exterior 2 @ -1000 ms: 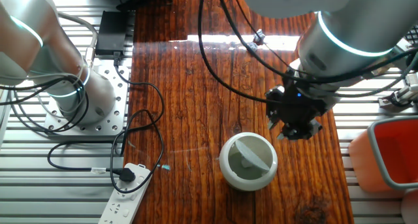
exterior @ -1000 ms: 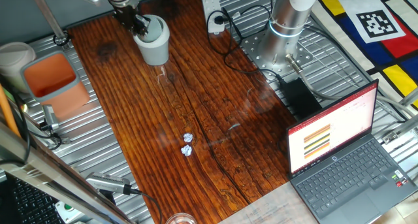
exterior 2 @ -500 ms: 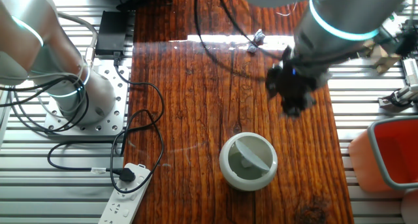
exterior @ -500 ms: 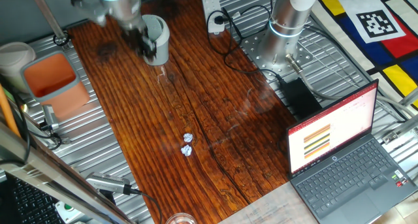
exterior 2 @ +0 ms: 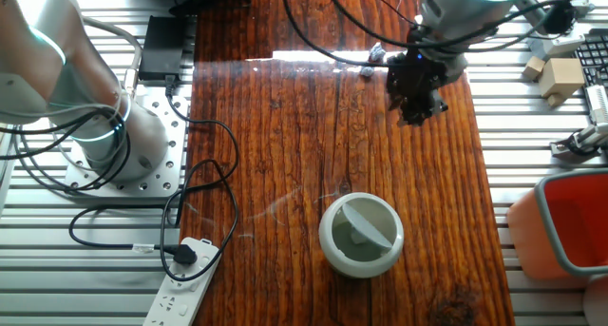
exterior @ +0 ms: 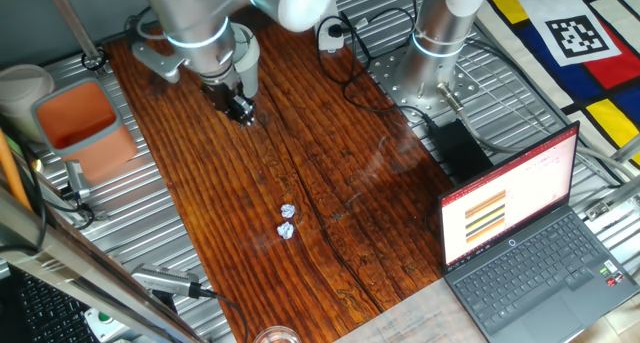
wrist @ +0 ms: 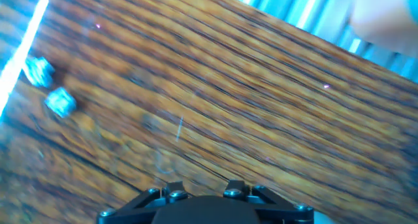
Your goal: Put the garbage in the trash can
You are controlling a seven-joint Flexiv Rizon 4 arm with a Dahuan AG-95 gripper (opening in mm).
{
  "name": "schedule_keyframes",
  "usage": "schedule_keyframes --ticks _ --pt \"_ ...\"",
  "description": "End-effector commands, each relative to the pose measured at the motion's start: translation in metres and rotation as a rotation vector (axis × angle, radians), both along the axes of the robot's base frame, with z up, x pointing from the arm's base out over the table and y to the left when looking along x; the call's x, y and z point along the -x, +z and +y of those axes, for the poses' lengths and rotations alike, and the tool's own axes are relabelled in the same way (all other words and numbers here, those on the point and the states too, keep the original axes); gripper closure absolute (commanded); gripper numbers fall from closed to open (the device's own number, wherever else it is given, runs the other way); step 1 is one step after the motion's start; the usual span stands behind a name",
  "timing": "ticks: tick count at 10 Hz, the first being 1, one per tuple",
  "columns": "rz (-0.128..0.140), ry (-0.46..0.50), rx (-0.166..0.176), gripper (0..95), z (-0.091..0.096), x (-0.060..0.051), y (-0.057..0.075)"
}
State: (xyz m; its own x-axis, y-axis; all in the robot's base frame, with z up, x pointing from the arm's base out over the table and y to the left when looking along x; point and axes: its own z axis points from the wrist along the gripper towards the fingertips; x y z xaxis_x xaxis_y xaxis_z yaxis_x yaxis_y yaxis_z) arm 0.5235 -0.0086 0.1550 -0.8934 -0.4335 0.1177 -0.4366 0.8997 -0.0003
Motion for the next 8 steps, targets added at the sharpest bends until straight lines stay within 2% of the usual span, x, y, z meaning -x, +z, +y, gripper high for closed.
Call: schedule_keyframes --ticks 1,2,3,4,5,7,8 --pt "0.000 0.179 -0.025 76.0 -0.0007 0.0012 0.0001" --pt "-0.006 0.209 -0.022 57.0 -0.0007 0.0012 0.0001" --pt "-0.004 0.196 -0.007 57.0 -0.0007 0.0012 0.0001" --pt "0.000 0.212 0.023 57.0 -0.0007 0.0012 0.0001" --pt "0.001 0.212 0.064 76.0 -0.0007 0.0012 0.0001" --pt "0.004 0.206 0.064 76.0 -0.0007 0.0012 0.0001" --pt "0.002 0.207 0.043 57.0 -0.0007 0.0012 0.0001"
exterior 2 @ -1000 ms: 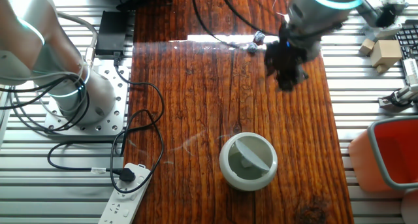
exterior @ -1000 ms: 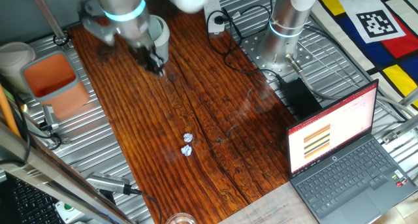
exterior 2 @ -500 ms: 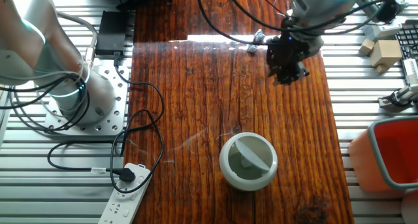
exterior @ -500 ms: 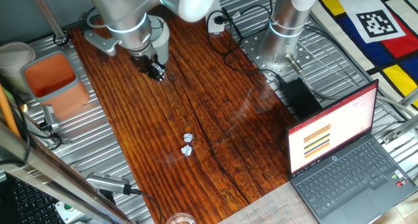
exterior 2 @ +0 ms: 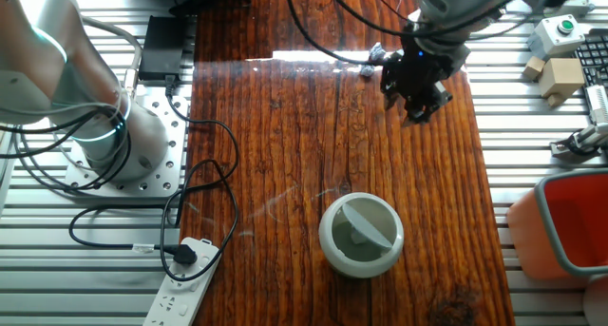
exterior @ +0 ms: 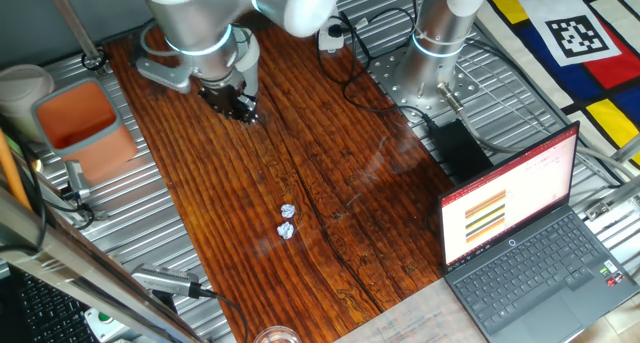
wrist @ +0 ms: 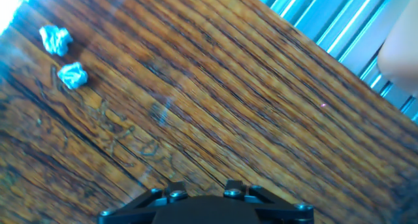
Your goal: Put the garbage in the trash can
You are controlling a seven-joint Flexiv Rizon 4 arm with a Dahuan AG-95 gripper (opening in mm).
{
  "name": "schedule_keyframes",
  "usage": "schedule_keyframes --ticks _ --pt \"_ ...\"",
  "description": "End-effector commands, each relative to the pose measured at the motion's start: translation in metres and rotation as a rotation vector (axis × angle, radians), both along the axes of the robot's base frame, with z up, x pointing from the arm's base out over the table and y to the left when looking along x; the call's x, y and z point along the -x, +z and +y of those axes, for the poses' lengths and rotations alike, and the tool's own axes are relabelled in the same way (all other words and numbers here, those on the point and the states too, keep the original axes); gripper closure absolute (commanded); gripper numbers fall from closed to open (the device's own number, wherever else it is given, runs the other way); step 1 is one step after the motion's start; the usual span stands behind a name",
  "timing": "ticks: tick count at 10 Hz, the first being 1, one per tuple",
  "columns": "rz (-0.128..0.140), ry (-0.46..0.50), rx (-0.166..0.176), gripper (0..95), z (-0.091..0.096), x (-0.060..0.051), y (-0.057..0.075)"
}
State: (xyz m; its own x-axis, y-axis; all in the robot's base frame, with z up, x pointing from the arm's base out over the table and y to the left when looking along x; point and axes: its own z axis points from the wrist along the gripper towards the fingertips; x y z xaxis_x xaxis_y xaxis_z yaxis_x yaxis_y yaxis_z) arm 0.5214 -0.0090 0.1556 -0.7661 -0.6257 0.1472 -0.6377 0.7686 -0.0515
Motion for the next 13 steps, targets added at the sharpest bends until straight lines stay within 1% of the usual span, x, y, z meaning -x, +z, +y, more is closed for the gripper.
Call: schedule_keyframes --ticks 1,2,3,4,5,6,7,8,9,10,11,12,13 --pt "0.009 -0.035 -0.041 57.0 0.000 -0.001 -0.001" --pt "0.010 -0.036 -0.067 57.0 0.000 -0.001 -0.001" --pt "0.008 -0.051 -0.097 57.0 0.015 -0.003 -0.005" --pt "-0.002 -0.067 -0.112 38.0 0.055 -0.006 -0.020" --pt "-0.004 -0.069 -0.116 38.0 0.074 -0.007 -0.026" --pt "-0.008 -0.072 -0.137 38.0 0.092 -0.009 -0.033" --pt "-0.010 -0.088 -0.169 38.0 0.114 -0.011 -0.044" --pt "-0.013 -0.125 -0.185 38.0 0.135 -0.010 -0.055" --pt "-0.025 -0.141 -0.197 38.0 0.153 -0.007 -0.068" --pt "-0.032 -0.138 -0.205 38.0 0.160 -0.006 -0.074" --pt "-0.054 -0.124 -0.259 38.0 0.174 -0.005 -0.088" --pt "-0.070 -0.129 -0.294 38.0 0.181 -0.004 -0.097" --pt "-0.071 -0.137 -0.297 38.0 0.185 -0.002 -0.101"
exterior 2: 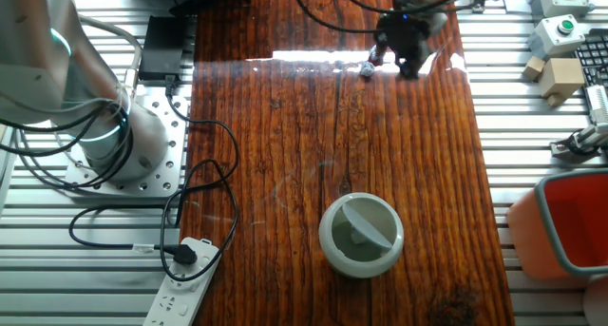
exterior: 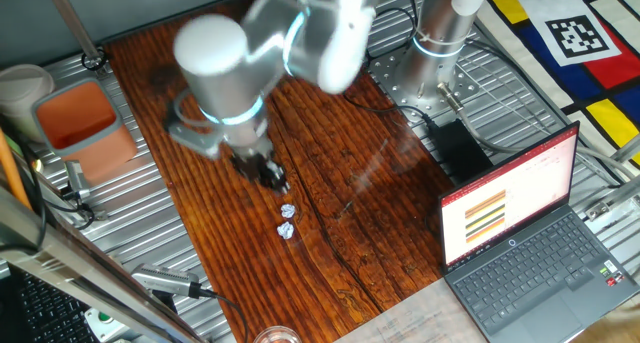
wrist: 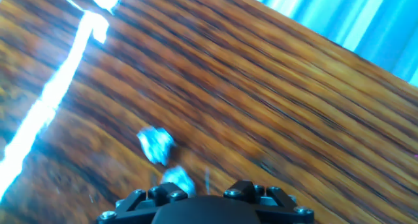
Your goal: Put the garbage in the trash can
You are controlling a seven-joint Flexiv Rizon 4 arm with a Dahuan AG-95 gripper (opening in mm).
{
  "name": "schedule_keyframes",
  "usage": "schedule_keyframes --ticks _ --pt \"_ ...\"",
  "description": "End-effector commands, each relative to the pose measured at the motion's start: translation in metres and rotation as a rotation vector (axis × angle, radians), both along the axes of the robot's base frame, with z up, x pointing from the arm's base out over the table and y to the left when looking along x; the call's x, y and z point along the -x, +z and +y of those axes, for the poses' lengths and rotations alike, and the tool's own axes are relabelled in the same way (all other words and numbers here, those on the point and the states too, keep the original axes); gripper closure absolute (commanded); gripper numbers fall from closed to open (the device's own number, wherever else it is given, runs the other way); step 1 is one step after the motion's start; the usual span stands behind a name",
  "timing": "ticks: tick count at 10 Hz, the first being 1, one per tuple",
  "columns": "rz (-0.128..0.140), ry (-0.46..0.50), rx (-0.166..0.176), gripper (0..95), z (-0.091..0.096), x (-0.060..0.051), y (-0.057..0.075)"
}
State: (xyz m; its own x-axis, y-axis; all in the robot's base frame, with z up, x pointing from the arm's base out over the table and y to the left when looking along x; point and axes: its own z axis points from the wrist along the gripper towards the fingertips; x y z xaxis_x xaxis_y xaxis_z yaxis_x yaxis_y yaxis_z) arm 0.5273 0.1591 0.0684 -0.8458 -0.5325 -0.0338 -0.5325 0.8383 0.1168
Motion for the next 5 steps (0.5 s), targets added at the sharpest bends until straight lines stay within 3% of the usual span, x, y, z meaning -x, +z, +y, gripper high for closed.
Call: schedule_keyframes --ticks 1,4,5 --pt "-0.025 -0.011 -0.048 38.0 0.020 0.005 -0.016" --pt "-0.031 -0.001 -0.041 38.0 0.020 0.009 -0.035" --pt "-0.033 0.009 -0.036 57.0 0.017 0.011 -0.041"
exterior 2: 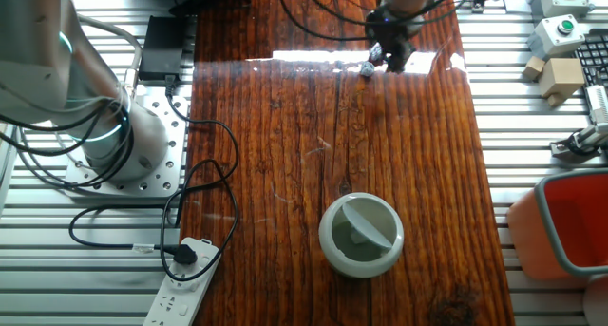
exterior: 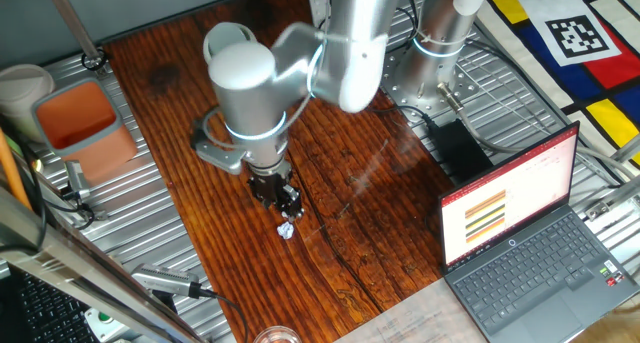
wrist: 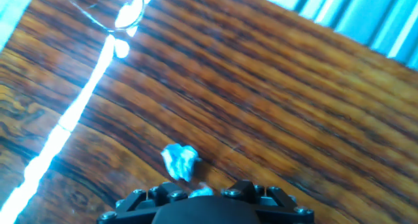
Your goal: Put the garbage in the trash can
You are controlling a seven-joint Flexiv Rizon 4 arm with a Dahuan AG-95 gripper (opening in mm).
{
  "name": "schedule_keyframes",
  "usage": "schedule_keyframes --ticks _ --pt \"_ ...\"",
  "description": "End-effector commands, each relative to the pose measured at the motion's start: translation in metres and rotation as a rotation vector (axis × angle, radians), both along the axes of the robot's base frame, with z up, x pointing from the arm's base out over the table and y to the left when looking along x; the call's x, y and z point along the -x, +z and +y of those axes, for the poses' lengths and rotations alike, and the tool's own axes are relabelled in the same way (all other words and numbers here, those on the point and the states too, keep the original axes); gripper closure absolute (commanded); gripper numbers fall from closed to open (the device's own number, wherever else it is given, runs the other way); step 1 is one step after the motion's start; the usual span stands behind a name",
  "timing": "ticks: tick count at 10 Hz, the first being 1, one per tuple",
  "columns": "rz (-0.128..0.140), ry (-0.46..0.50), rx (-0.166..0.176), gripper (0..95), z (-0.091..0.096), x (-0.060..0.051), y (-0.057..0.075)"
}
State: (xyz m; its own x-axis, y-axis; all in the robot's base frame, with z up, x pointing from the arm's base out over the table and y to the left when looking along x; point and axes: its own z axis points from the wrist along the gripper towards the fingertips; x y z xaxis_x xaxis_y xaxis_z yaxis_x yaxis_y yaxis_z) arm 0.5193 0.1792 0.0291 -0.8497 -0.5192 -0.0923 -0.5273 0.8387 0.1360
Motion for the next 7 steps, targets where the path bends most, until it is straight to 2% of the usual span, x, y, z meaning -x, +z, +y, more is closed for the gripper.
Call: schedule_keyframes --ticks 1,3,7 --pt "0.003 0.027 0.016 57.0 -0.0064 0.0063 -0.0065" --pt "-0.001 0.036 0.025 57.0 -0.0106 0.0114 -0.0108" --pt "0.002 0.016 0.031 57.0 -0.0108 0.0143 -0.0130"
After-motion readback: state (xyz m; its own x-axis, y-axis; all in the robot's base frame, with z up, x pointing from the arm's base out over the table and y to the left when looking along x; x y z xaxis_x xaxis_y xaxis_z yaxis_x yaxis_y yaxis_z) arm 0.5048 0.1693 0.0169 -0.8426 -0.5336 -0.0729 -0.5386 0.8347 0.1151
